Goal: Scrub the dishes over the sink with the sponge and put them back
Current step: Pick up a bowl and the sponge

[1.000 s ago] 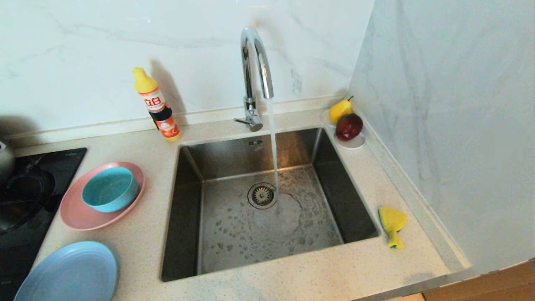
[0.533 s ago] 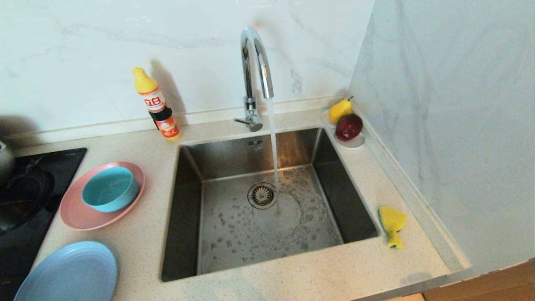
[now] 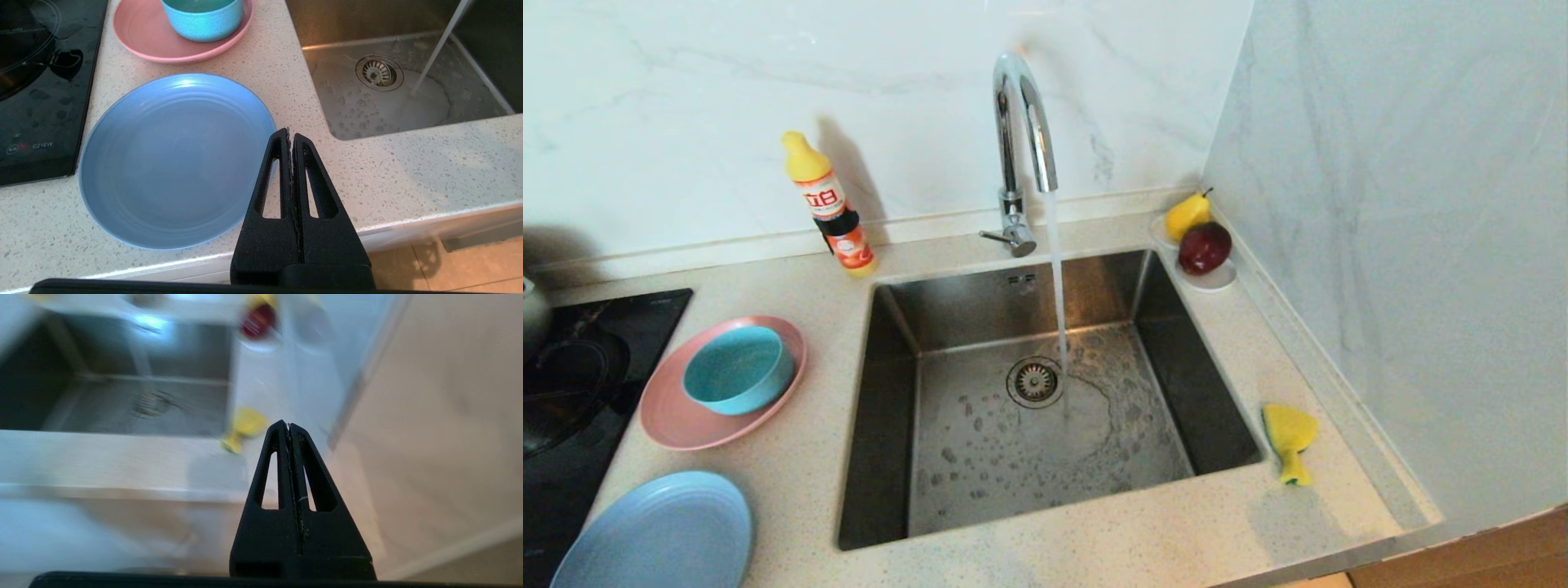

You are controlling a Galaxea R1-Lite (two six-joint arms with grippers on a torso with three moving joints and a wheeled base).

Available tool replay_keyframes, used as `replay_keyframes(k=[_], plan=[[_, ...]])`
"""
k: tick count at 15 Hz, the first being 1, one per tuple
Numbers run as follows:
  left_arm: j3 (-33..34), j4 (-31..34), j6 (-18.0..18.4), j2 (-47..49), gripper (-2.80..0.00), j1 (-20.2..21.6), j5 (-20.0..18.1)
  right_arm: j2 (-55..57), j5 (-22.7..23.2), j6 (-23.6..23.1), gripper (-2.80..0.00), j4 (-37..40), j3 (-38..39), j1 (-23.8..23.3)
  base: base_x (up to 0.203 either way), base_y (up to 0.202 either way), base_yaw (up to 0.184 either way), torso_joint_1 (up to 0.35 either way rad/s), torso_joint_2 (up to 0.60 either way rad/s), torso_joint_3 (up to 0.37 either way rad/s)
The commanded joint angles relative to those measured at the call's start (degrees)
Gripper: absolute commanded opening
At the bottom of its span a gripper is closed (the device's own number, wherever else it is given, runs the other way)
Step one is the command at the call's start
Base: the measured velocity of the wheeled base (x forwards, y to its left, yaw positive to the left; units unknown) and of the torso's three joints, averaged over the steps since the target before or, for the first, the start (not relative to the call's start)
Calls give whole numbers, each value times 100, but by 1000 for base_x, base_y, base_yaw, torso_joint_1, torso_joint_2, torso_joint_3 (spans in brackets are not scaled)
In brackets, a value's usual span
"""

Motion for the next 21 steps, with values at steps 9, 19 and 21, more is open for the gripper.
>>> replay_keyframes(k=[9,19,21], plan=[[1,9,1,22,-280,1,-1,2628,1717,-49,-280,431,-1623,-20,0,0,0,0,0,0],[1,3,1,22,-280,6,-1,5641,1225,-227,-280,414,-2727,573,0,0,0,0,0,0],[1,8,1,22,-280,9,-1,5991,527,-237,-280,350,-2766,1133,0,0,0,0,0,0]])
